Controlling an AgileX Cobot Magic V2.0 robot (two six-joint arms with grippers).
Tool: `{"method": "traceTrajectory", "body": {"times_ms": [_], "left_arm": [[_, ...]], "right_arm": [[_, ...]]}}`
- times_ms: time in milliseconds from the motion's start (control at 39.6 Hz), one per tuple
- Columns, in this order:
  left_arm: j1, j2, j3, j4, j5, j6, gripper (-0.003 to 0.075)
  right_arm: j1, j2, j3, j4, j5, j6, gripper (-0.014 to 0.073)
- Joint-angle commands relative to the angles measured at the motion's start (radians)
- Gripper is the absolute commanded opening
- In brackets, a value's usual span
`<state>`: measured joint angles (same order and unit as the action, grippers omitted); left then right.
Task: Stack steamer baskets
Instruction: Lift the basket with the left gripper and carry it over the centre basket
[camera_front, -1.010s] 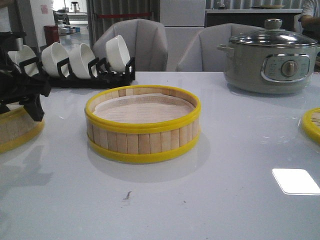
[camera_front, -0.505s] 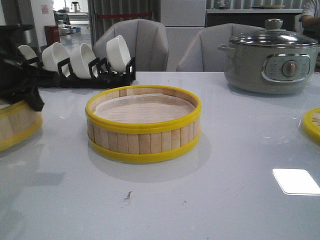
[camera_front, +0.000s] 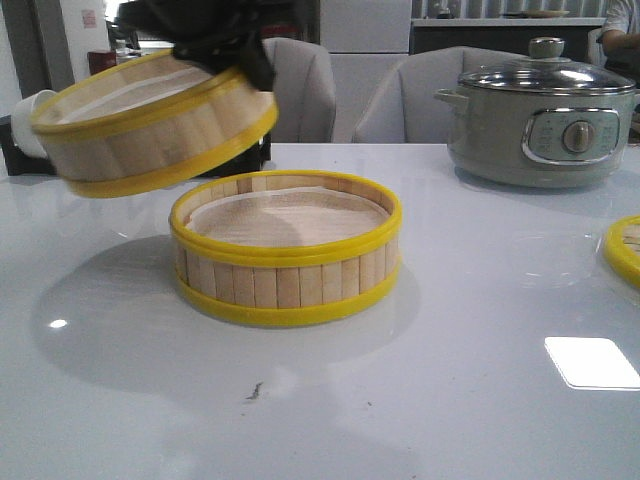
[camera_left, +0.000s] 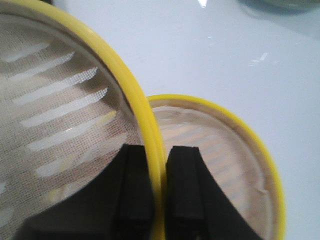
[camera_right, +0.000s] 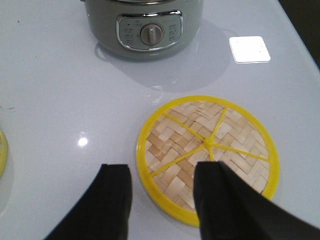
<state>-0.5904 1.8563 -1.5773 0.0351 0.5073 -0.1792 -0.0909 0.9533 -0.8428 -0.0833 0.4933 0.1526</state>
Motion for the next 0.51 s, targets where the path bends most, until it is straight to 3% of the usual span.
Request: {"method": "traceTrajectory", "body": {"times_ms": [0, 227, 480], "left_arm": [[-0.069, -0.019, -0.078, 0.008, -0.052, 0.003, 0.0087], [-0.179, 0.085, -0.144, 0.008, -0.008, 0.003, 0.0087], [-0.215, 0.149, -0.152, 0.008, 0.021, 0.003, 0.0087]], "right_arm": [[0.0, -0.007, -0.039, -0.002, -0.07, -0.003, 0.0403], [0.0, -0.007, -0.039, -0.002, -0.07, -0.003, 0.0403], [0.0, -0.007, -0.039, -0.002, -0.07, -0.003, 0.0403]]}}
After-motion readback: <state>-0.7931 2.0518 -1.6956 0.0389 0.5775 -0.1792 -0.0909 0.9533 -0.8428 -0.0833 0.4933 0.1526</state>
